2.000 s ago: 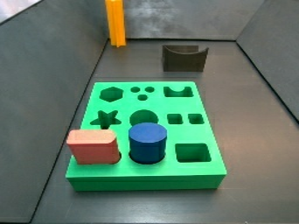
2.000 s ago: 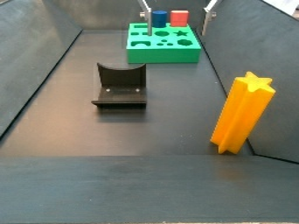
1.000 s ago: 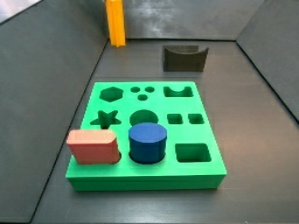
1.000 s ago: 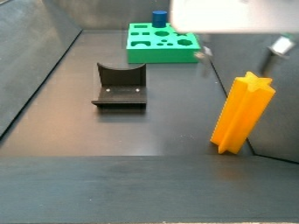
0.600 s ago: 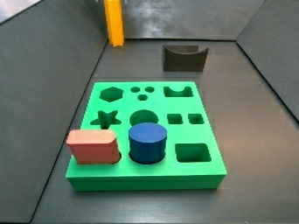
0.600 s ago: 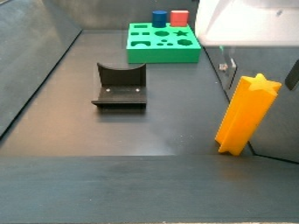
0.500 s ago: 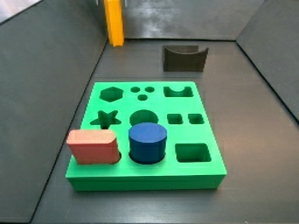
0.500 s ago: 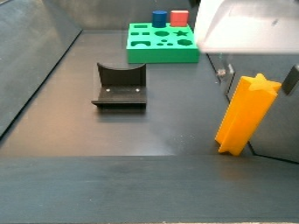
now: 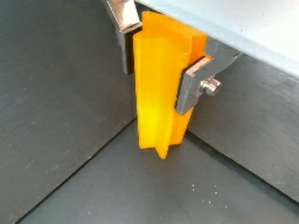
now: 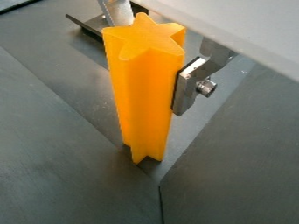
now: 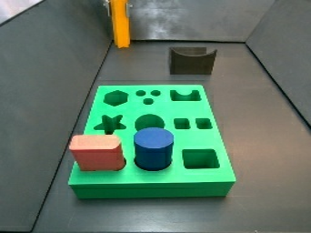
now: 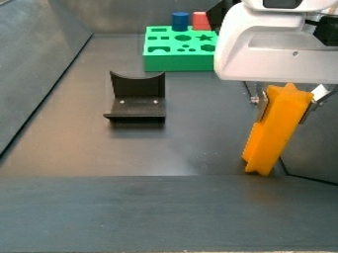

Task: Pick up the star object. Move up. Move to above the board. Insert the star object.
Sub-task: Pick up the star object, then move up.

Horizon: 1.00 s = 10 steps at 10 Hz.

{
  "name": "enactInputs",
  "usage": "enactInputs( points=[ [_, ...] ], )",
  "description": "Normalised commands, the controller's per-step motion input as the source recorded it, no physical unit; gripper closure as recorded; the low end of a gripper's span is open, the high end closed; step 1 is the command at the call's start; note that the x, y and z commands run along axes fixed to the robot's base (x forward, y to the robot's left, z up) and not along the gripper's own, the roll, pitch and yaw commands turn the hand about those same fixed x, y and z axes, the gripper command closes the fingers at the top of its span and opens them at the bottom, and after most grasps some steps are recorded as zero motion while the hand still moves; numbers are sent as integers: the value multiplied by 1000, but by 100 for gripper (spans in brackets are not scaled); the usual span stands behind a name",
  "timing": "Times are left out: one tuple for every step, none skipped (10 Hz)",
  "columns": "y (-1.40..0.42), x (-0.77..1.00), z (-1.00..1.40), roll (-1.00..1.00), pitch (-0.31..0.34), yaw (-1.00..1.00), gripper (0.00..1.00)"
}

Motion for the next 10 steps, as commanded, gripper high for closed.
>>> enactInputs(
  points=[
    [0,0,0,0,0,0,100],
    [0,0,0,0,0,0,100],
    [0,0,0,0,0,0,100],
    [0,0,0,0,0,0,100],
    [0,0,0,0,0,0,100],
    [0,0,0,0,0,0,100],
    [0,0,0,0,0,0,100],
    [0,0,0,0,0,0,100],
    [0,0,833,0,0,0,100],
    [-49,64,852,2,-13,8,100]
  ],
)
